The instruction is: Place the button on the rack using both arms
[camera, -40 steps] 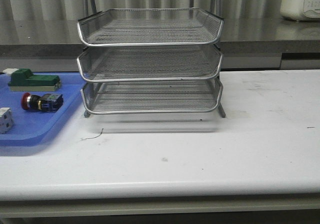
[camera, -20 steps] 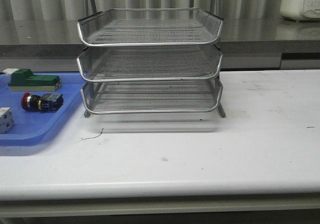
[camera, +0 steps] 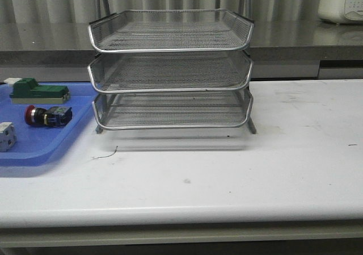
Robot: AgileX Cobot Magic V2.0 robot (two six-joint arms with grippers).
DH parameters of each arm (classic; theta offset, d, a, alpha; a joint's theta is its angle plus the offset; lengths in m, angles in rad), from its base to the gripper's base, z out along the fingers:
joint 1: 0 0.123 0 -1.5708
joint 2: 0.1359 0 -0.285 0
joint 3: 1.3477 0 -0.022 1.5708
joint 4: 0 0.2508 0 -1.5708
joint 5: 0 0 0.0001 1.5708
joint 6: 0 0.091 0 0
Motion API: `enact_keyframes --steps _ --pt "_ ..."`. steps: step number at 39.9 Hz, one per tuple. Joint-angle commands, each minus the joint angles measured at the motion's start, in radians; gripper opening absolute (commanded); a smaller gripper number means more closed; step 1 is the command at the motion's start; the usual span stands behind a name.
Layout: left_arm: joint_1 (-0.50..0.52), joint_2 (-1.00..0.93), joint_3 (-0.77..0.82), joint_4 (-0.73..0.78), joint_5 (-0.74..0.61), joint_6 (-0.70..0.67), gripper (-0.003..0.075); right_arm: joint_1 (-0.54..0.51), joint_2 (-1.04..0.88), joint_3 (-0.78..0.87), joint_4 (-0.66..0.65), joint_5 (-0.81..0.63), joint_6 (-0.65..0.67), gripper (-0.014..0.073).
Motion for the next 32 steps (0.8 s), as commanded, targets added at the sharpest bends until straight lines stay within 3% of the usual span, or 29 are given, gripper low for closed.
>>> enact_keyframes --steps 1,7,18,25,32 --pt "0.0 0.01 -0.037 0.001 -0.079 0.001 0.0655 -0.004 0.043 -0.042 0.045 -0.099 -0.005 0.0584" --pt "0.0 0.01 -0.037 0.001 -0.079 0.001 0.0634 -0.004 0.185 -0.104 0.131 -0.059 -0.005 0.0533" --pt "0.0 0.01 -0.037 0.001 -0.079 0.001 0.0617 0.004 0.565 -0.309 0.311 0.006 -0.027 0.0529" --pt "0.0 0.01 -0.037 0.001 -0.079 0.001 0.0617 0.056 0.752 -0.401 0.513 0.024 -0.173 0.0524" --pt "0.0 0.01 -0.037 0.001 -0.079 0.001 0.0617 0.087 0.909 -0.486 0.824 0.106 -0.426 0.0524"
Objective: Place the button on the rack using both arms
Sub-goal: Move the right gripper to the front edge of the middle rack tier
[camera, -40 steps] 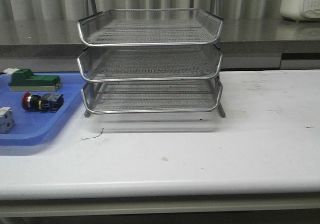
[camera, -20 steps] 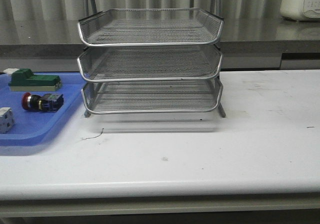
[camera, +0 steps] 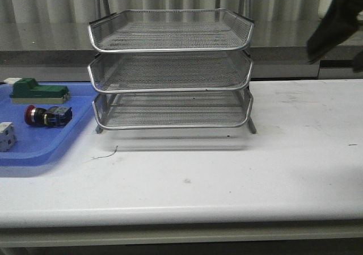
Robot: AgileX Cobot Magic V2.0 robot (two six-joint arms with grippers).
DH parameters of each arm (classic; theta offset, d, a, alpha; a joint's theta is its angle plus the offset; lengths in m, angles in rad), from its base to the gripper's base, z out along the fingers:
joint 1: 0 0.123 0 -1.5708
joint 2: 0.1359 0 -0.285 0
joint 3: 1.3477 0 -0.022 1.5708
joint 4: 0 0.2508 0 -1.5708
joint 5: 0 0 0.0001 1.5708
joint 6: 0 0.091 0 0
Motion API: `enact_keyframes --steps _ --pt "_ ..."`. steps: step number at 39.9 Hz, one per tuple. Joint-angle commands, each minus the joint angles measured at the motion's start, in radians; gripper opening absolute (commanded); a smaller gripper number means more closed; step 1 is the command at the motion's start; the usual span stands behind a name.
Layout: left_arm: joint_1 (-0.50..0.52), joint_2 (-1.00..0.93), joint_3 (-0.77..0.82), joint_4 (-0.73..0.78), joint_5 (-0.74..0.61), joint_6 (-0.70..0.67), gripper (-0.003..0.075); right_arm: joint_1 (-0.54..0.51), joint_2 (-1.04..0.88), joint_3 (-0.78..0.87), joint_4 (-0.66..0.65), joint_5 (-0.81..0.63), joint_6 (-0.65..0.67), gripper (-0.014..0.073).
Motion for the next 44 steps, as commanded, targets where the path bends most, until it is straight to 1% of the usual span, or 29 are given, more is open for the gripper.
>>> enact_keyframes --steps 1,2,3,7,10,14,17,27,37,40,44 --pt "0.0 0.01 -0.037 0.001 -0.079 0.001 0.0617 0.008 0.055 -0.077 0.245 0.028 -0.2 0.0524" --pt "0.0 0.01 -0.037 0.001 -0.079 0.001 0.0617 0.008 0.07 -0.087 0.296 0.048 -0.241 0.0524" --pt "0.0 0.01 -0.037 0.001 -0.079 0.001 0.0617 0.008 0.095 -0.097 0.382 0.07 -0.297 0.0524" --pt "0.0 0.01 -0.037 0.001 -0.079 0.001 0.0617 0.008 0.157 -0.114 0.606 0.126 -0.49 0.0521" --pt "0.0 0.01 -0.037 0.001 -0.079 0.001 0.0617 0.008 0.199 -0.119 0.724 0.15 -0.577 0.0487" --pt "0.0 0.01 -0.037 0.001 -0.079 0.001 0.0617 0.008 0.244 -0.121 0.815 0.164 -0.648 0.04" --pt "0.0 0.01 -0.037 0.001 -0.079 0.001 0.0617 0.008 0.279 -0.127 0.85 0.179 -0.667 0.0379" --pt "0.0 0.01 -0.037 0.001 -0.079 0.001 0.0617 0.008 0.371 -0.191 0.884 0.232 -0.67 0.0379" --pt "0.0 0.01 -0.037 0.001 -0.079 0.001 0.0617 0.008 0.417 -0.245 0.91 0.229 -0.67 0.0376" --pt "0.0 0.01 -0.037 0.001 -0.079 0.001 0.0617 0.008 0.434 -0.255 0.915 0.228 -0.67 0.034" --pt "0.0 0.01 -0.037 0.001 -0.079 0.001 0.0617 0.008 0.449 -0.261 0.925 0.237 -0.67 0.0249"
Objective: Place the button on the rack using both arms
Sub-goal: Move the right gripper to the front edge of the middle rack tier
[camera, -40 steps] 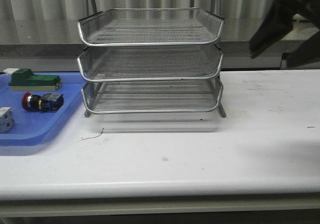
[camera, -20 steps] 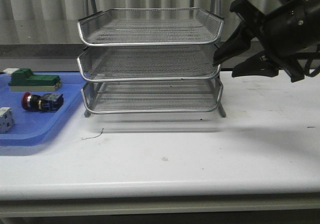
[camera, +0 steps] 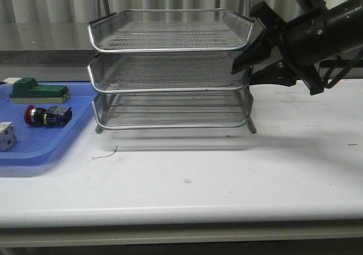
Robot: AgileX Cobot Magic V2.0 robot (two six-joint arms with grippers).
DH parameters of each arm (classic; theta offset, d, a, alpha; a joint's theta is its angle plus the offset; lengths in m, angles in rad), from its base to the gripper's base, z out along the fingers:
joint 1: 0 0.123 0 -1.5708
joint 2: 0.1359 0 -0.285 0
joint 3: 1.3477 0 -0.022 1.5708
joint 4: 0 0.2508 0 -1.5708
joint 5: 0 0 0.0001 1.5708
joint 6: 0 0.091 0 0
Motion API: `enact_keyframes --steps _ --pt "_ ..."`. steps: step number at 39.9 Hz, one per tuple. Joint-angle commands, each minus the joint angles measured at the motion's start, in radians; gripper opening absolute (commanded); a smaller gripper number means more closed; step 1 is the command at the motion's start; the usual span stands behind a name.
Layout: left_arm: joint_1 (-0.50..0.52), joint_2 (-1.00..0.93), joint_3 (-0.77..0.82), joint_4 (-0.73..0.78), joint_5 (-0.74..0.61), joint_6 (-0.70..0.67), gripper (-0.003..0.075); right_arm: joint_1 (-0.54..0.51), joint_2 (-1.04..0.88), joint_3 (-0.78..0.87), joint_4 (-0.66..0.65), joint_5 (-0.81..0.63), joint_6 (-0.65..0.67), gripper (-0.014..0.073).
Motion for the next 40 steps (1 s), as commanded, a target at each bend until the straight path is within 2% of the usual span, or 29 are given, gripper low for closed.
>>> enact_keyframes --steps 1,6,10,30,36,40 --pt "0.0 0.01 -0.037 0.001 -0.079 0.001 0.0617 0.002 -0.035 -0.033 0.051 0.054 -0.013 0.0223" --pt "0.0 0.01 -0.037 0.001 -0.079 0.001 0.0617 0.001 -0.035 -0.033 0.06 0.071 -0.013 0.0129" --pt "0.0 0.01 -0.037 0.001 -0.079 0.001 0.0617 0.0 -0.035 -0.033 0.06 0.08 -0.013 0.009" --pt "0.0 0.01 -0.037 0.001 -0.079 0.001 0.0617 -0.053 -0.035 -0.033 0.031 0.2 -0.013 0.007" --pt "0.0 0.01 -0.037 0.001 -0.079 0.001 0.0617 -0.055 -0.035 -0.033 -0.001 0.213 -0.013 0.0" --pt "0.0 0.01 -0.037 0.001 -0.079 0.001 0.0617 -0.061 -0.035 -0.033 -0.013 0.225 -0.013 0.0002"
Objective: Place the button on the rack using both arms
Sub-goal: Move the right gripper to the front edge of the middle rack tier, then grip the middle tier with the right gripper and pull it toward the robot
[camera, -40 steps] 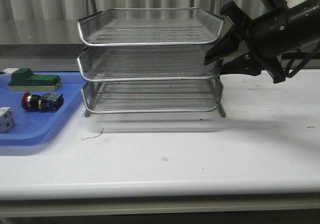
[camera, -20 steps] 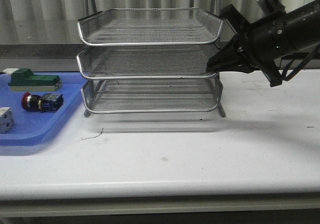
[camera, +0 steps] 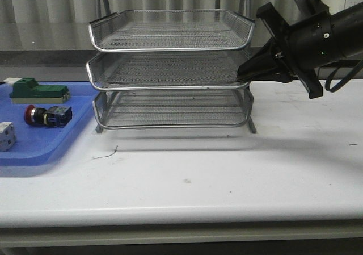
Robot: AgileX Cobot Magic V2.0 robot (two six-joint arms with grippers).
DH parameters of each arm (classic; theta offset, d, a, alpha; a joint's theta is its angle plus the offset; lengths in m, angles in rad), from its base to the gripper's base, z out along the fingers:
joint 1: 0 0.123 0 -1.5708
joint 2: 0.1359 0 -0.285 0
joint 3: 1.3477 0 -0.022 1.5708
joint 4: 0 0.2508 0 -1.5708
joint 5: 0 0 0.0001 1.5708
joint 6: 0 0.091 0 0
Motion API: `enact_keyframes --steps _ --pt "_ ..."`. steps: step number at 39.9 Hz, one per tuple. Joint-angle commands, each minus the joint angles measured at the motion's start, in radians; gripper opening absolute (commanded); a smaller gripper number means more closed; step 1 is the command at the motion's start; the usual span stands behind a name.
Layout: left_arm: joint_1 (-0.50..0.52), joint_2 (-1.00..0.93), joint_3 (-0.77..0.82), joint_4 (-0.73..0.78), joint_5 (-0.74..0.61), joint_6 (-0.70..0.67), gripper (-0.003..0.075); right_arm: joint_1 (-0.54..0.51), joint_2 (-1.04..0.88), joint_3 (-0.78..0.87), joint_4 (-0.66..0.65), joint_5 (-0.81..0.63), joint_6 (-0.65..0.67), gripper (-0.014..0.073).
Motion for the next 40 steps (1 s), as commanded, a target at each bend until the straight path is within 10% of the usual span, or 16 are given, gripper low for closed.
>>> enact_keyframes --steps 1,40 --pt "0.0 0.01 -0.037 0.001 -0.079 0.001 0.0617 -0.017 -0.055 -0.026 0.022 0.105 -0.004 0.0002" --pt "0.0 0.01 -0.037 0.001 -0.079 0.001 0.0617 -0.066 -0.056 -0.025 -0.379 0.378 0.095 0.0002"
